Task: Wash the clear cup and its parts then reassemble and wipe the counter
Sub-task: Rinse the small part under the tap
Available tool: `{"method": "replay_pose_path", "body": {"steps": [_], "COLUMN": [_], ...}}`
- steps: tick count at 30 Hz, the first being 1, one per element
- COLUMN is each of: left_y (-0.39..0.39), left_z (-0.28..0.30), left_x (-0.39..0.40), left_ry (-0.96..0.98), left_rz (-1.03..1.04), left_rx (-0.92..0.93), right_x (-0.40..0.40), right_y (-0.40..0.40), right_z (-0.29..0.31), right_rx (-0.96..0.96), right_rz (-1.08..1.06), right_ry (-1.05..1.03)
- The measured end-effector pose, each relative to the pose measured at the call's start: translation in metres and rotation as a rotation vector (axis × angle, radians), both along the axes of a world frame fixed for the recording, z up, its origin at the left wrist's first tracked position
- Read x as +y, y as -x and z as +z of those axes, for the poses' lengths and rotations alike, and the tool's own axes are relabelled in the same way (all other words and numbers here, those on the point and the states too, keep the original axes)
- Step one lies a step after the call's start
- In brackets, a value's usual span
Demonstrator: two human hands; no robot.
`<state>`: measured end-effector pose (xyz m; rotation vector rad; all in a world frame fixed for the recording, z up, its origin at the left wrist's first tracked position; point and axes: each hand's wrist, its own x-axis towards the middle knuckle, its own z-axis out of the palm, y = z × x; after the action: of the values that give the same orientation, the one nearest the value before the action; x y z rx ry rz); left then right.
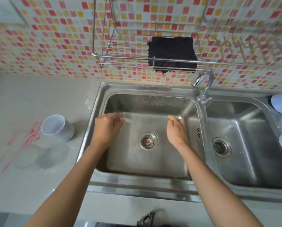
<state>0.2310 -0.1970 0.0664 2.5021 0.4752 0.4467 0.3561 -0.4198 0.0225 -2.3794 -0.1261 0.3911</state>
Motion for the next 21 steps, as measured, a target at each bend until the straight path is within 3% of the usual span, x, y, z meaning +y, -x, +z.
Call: {"method": "replay_pose_path", "body": {"steps": [7, 9, 12, 16, 21], "left_y": [0.029, 0.039, 0.056, 0.083, 0.113], "left_z": [0.058, 0.070, 0.082, 0.085, 0.067], "left_x": [0.061, 0.083, 0.116, 0.149, 0.182], "left_ry": [-0.040, -0.041, -0.011, 0.005, 0.027], "left_rz": [0.091, 0.118, 0.161, 0.222, 0.210], "left_rx": [-0.145, -0.163, -0.172, -0.135, -0.058], "right_x": [0.093, 0.121, 0.157, 0.190, 0.216], "right_y": [0.031, 0.024, 0.004, -0.035, -0.079], "right_z": [0.139, 0.172, 0.206, 0.218, 0.215], "right_rx": [-0.495, -0.638, -0.691, -0.650, -0.385], "right_rz": [0.235, 0.232, 0.176, 0.086, 0.067], "right_ry": [-0.478, -0.546, -0.563, -0.348, 0.079]}}
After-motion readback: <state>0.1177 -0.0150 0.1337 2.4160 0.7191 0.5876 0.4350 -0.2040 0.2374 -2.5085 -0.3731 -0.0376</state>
